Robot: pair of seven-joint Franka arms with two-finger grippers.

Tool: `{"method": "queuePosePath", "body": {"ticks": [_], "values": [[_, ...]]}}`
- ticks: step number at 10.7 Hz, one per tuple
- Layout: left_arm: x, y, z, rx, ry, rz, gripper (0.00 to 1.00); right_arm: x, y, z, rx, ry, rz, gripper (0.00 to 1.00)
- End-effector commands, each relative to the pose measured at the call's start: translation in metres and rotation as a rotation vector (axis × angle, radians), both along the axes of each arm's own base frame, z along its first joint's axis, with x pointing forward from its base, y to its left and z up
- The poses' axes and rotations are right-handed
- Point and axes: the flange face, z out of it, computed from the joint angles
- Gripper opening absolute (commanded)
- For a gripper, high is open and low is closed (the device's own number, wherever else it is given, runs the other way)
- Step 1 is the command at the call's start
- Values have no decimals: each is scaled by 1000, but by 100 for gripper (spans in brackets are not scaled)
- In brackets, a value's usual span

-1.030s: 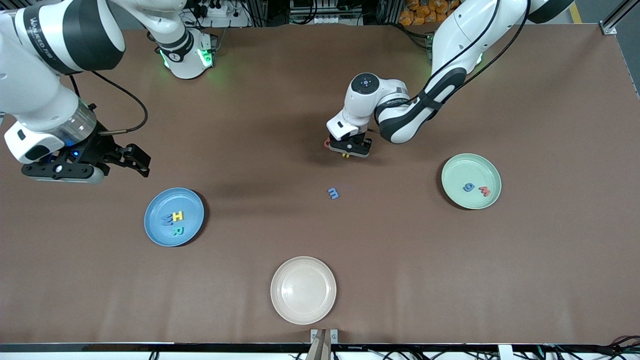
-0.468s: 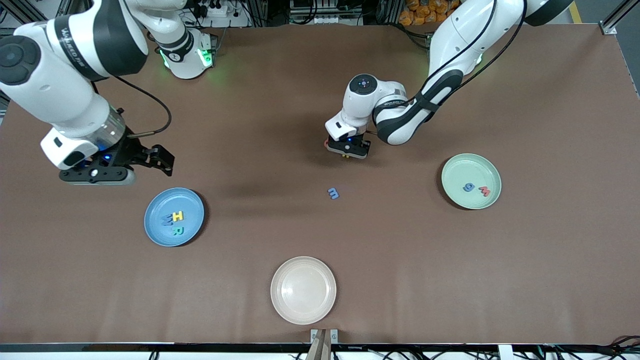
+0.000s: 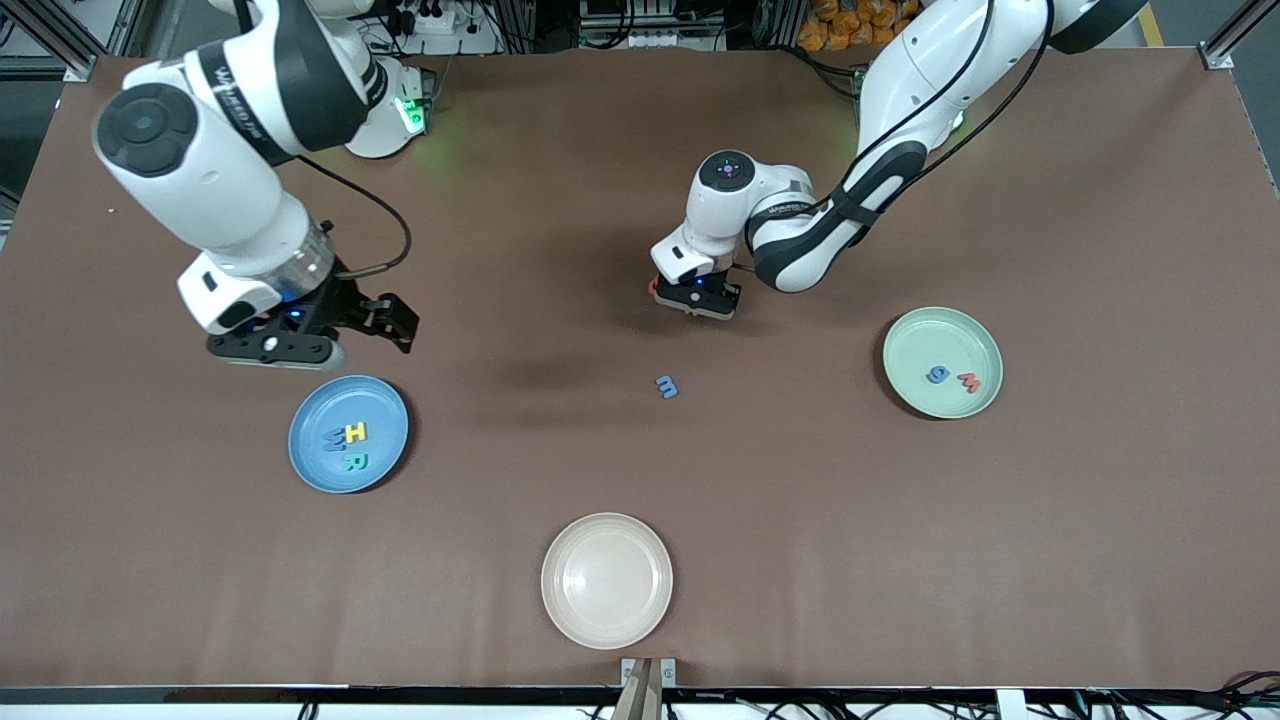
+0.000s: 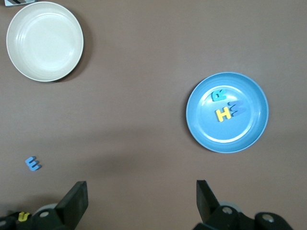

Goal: Sort uppercase to blue plate, lowercase to green plate
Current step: 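Grasp the yellow 4 with the left gripper while the right gripper withdraws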

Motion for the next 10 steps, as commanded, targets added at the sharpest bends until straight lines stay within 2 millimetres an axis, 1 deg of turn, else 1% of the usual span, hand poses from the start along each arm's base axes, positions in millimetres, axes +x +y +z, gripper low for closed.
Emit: {"method": "queuePosePath", "body": {"ticks": [1, 6, 9, 10], "values": [[9, 2, -6, 12, -21, -11, 41, 3, 6, 2, 18, 2, -22, 100], [11, 3, -6, 33, -25, -9, 32, 3, 7, 2, 17, 4, -22, 100], [14, 3, -5, 56, -31, -10, 25, 3, 7, 2, 18, 5, -22, 100], [14, 4, -5, 57, -32, -9, 21, 3, 7, 2, 18, 5, -22, 100]]}}
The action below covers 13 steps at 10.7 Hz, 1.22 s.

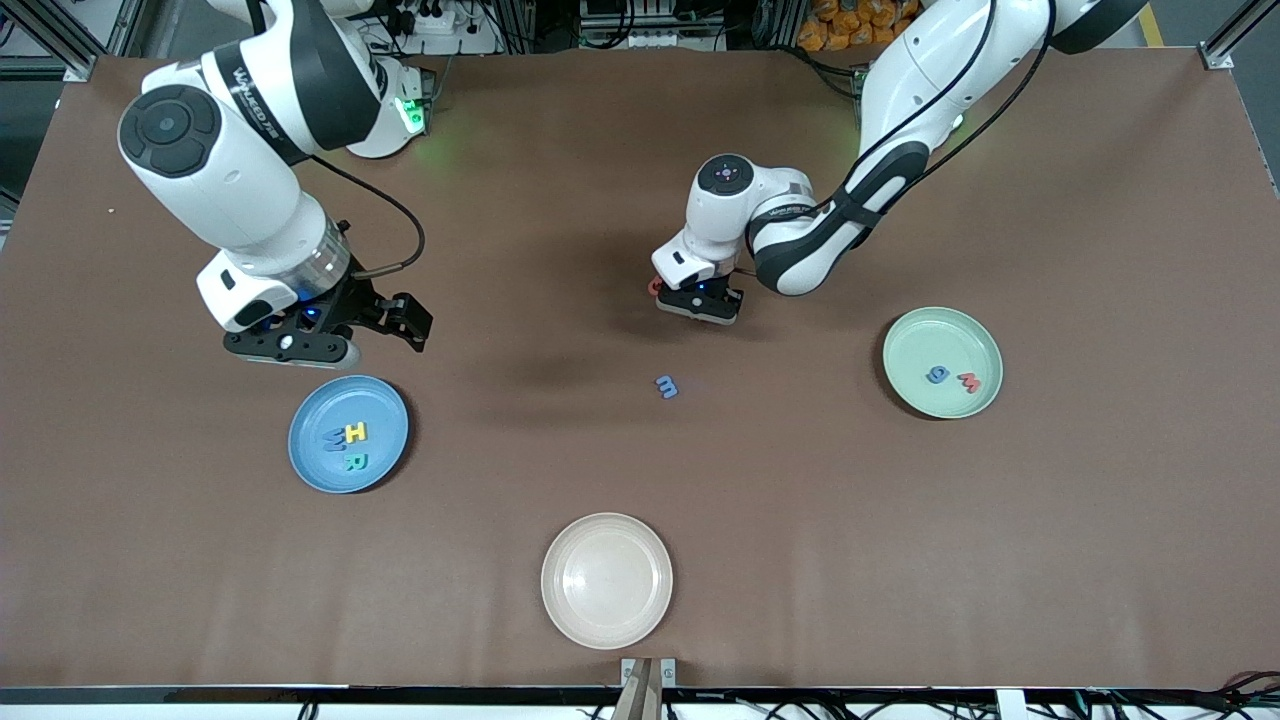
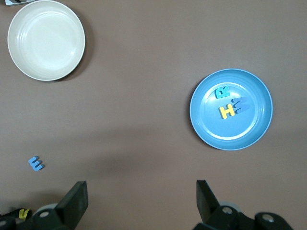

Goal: Sort uppercase to blue plate, lowercase to green plate
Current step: 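Grasp the yellow 4 with the left gripper while the right gripper withdraws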

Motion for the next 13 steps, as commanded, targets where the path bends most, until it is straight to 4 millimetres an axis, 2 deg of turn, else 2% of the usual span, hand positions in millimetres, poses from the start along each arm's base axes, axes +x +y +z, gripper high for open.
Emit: {"method": "queuePosePath", "body": {"ticks": [1, 8, 12, 13], "values": [[4, 3, -7, 36, -16, -15, 18, 3, 4, 3, 17, 2, -15, 100], [16, 13, 9, 109, -17, -18, 5, 3, 5, 2, 16, 3, -13, 100], [29, 25, 39, 181, 38, -64, 0, 3, 5, 2, 16, 3, -13, 100], [38, 35, 47, 202, 55, -71, 0, 3, 5, 2, 17, 4, -14, 100]]}}
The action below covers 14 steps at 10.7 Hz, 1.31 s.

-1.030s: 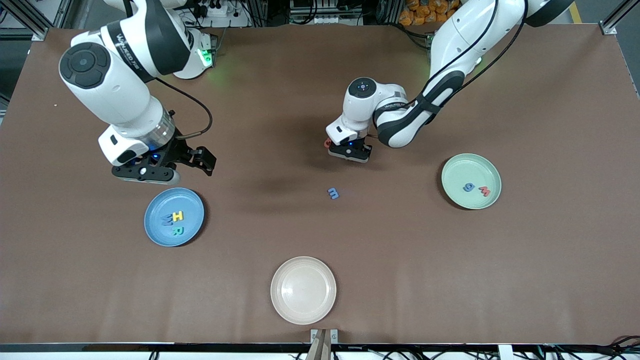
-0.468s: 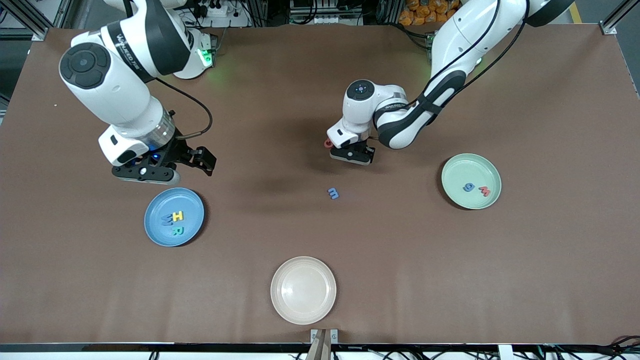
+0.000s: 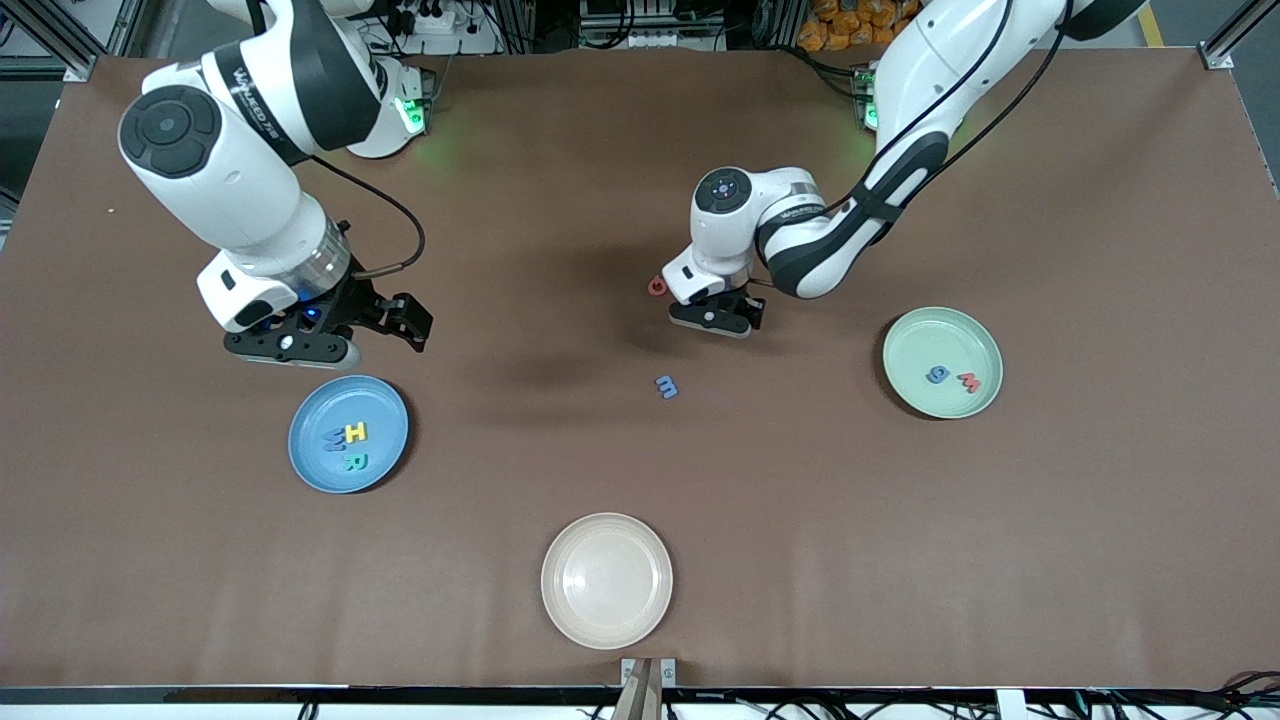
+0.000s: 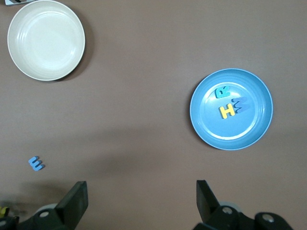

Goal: Sort uppercase to blue plate, lowercase to green plate
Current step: 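Place the 4 on the green plate while the right gripper reaches the Q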

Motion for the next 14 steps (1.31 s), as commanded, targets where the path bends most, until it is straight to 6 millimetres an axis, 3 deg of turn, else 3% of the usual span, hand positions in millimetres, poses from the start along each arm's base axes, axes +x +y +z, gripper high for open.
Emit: {"method": "queuePosePath", "body": {"ticks": [1, 3, 4, 6, 8, 11, 12, 13, 14], "values": [[11, 21, 29, 64, 14, -48, 0, 3, 6, 2, 17, 3, -12, 100], [24, 46, 33, 108, 35, -88, 0, -1, 21, -4, 23, 17, 7, 100], [35, 66, 37, 140, 54, -113, 0, -7, 38, -10, 41, 34, -14, 100], [55, 115, 54, 187, 107, -179, 0, -24, 92, -23, 64, 36, -62, 100], [77, 181, 74, 196, 153, -257, 0, -54, 156, -47, 79, 53, -74, 100], [103, 274, 86, 204, 198, -351, 0, -110, 252, -107, 73, 61, -87, 100], [111, 306, 86, 192, 209, -358, 0, -130, 278, -136, 55, 64, -65, 100], [112, 325, 81, 167, 204, -346, 0, -157, 308, -168, 41, 61, -28, 100], [113, 337, 77, 141, 188, -338, 0, -171, 323, -200, 18, 43, -19, 99]]}}
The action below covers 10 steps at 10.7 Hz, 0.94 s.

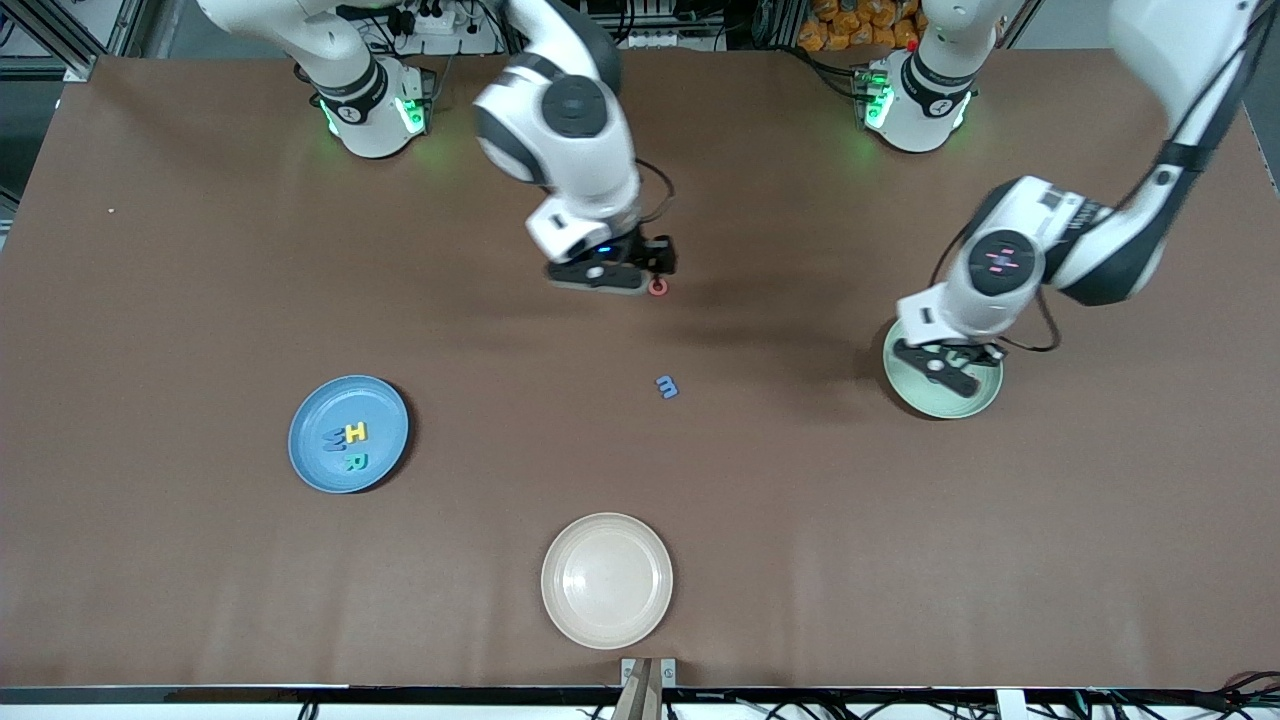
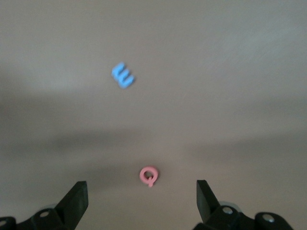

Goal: Sort uppercase to blue plate, lowercase to green plate
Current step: 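Place the 4 on the green plate while the right gripper reaches the Q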

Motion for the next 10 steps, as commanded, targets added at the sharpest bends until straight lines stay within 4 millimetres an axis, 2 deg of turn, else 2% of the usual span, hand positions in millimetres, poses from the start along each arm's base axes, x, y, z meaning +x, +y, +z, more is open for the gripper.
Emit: {"method": "queuePosePath", "body": {"ticks": [1, 3, 6, 8, 10], "values": [[-7, 12, -1, -28, -14, -19, 0, -26, 34, -68, -35, -32, 2, 98], [-6, 12, 0, -31, -14, -18, 0, -41, 43, -97, -59, -29, 1, 98], [-3, 12, 5, -32, -20, -13, 0, -53, 48, -111, -77, -22, 7, 98], [-2, 17, 6, -41, -18, 10, 0, -53, 47, -119, -94, -39, 15, 98], [-1, 18, 9, -46, -19, 23, 5, -53, 47, -122, -98, -42, 19, 98]]}}
